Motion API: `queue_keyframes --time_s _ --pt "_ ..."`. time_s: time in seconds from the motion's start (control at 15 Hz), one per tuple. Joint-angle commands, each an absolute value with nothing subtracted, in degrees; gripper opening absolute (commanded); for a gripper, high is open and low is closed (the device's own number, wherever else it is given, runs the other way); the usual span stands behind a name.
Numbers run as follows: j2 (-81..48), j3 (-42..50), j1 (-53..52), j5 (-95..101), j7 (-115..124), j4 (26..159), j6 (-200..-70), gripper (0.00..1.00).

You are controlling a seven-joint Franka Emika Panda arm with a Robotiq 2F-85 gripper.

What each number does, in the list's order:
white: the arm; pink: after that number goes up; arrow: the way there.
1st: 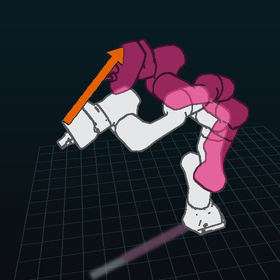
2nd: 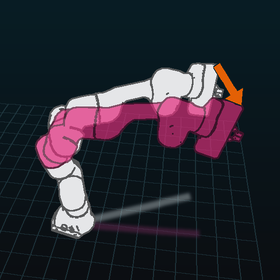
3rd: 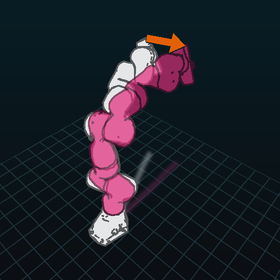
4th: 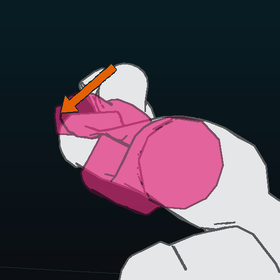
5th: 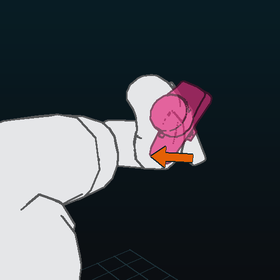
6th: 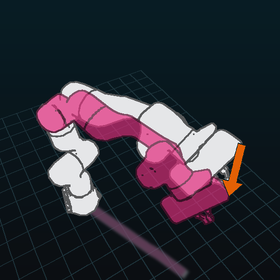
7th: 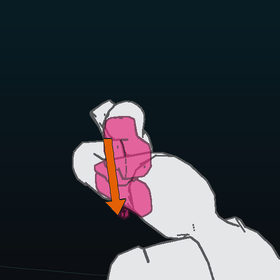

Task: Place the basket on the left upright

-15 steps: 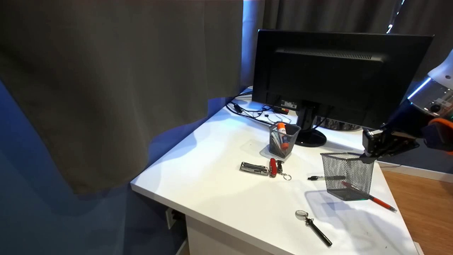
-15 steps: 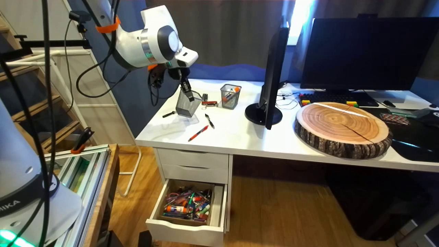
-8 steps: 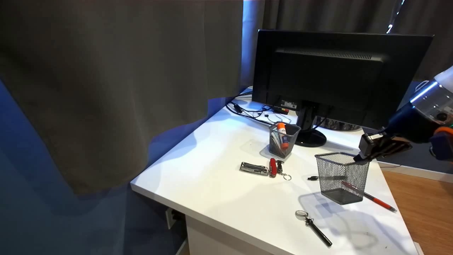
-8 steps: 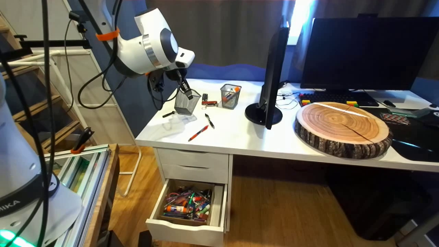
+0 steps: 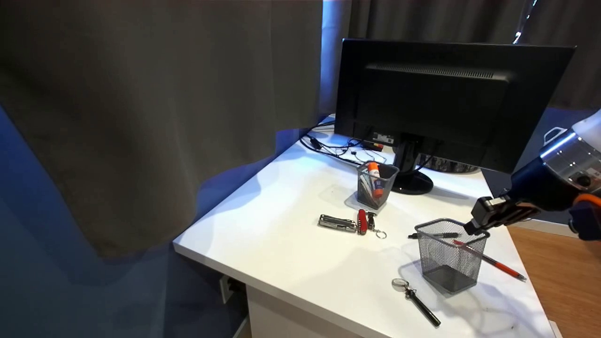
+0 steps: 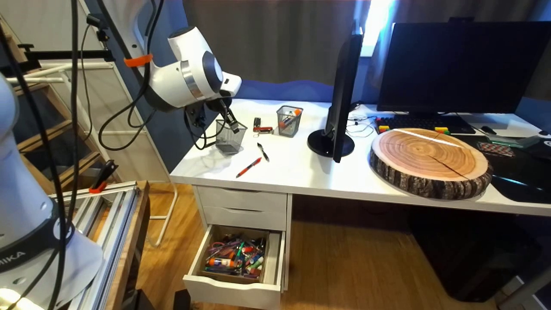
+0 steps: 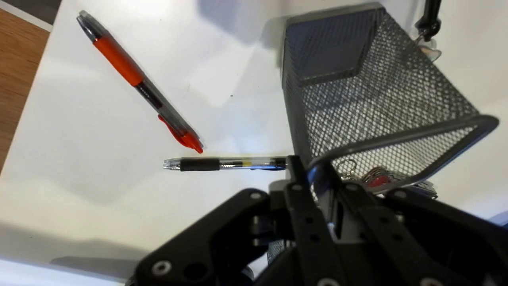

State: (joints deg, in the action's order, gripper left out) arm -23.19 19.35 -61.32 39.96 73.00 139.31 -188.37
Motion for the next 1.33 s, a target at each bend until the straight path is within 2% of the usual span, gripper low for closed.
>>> queue_keyframes --time_s 0.0,0.53,0.93,1.07,1.13,1.27 --pt "-24.3 21.2 -63.3 40.4 72.6 139.7 -191.7 0.46" --pt "-13.9 15.6 -56.4 42.1 68.6 145.4 -187.1 1.0" --pt "-9.2 7.1 -47.4 34.0 67.9 147.6 -177.5 1.0" --pt "-10.4 8.3 -47.9 34.2 67.9 144.4 -174.1 1.0" --pt "-10.8 9.4 -48.8 36.0 68.9 145.8 -177.3 1.0" --pt "-10.8 9.4 -48.5 35.5 68.9 144.9 -175.6 1.0"
